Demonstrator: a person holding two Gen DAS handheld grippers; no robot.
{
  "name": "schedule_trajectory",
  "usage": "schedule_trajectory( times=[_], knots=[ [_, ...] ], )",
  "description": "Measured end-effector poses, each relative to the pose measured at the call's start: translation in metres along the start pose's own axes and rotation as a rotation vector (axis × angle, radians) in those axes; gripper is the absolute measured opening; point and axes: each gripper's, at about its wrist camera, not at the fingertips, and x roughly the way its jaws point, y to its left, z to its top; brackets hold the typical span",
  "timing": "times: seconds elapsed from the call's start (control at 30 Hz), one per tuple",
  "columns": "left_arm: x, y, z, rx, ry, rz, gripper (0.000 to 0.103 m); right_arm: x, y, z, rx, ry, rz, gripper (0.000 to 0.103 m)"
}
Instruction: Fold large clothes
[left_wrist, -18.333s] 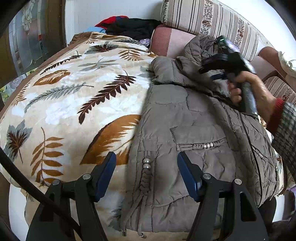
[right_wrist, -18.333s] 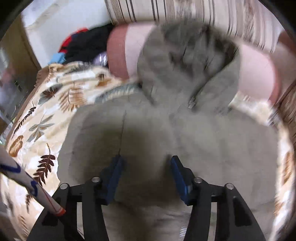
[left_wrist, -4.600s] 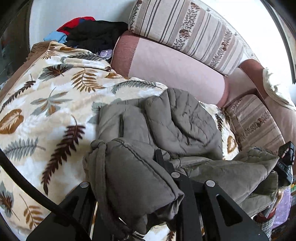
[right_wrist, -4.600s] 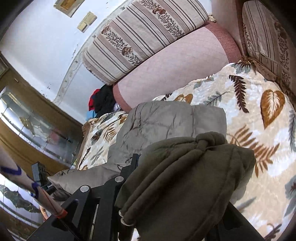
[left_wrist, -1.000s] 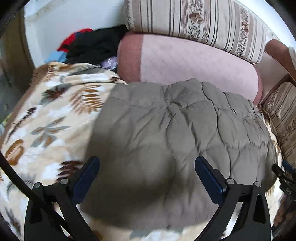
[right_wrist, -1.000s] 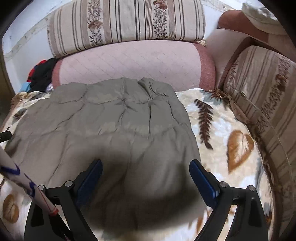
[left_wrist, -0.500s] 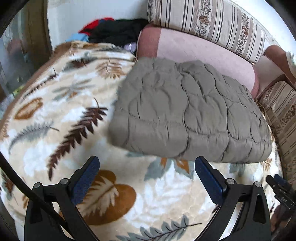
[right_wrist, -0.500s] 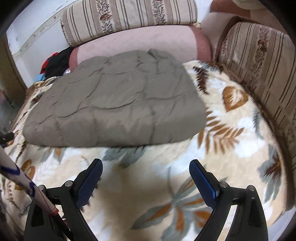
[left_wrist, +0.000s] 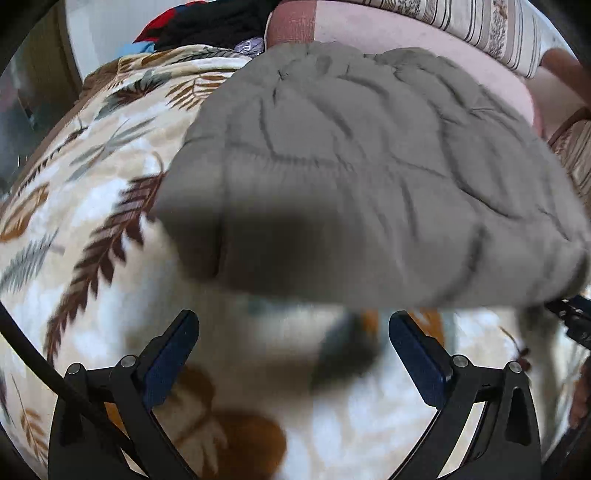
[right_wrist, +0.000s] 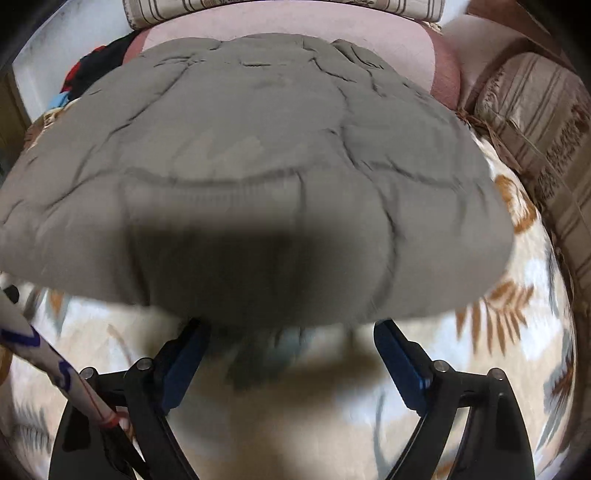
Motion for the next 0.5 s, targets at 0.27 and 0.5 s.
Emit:
schedule_trajectory(
  times=[0.27, 0.5],
  knots=[
    [0.023, -0.003, 0.036, 0.025, 0.007, -0.012, 0.103, 0.017, -0.004, 0.022, 0.019, -0.006, 0.017, 0.096],
    [-0.013, 0.009, 0.016, 0.009, -0.013, -0.033, 0.103, -0.007, -0.007, -0.006, 0.058, -0.022, 0.063, 0.094]
  ],
)
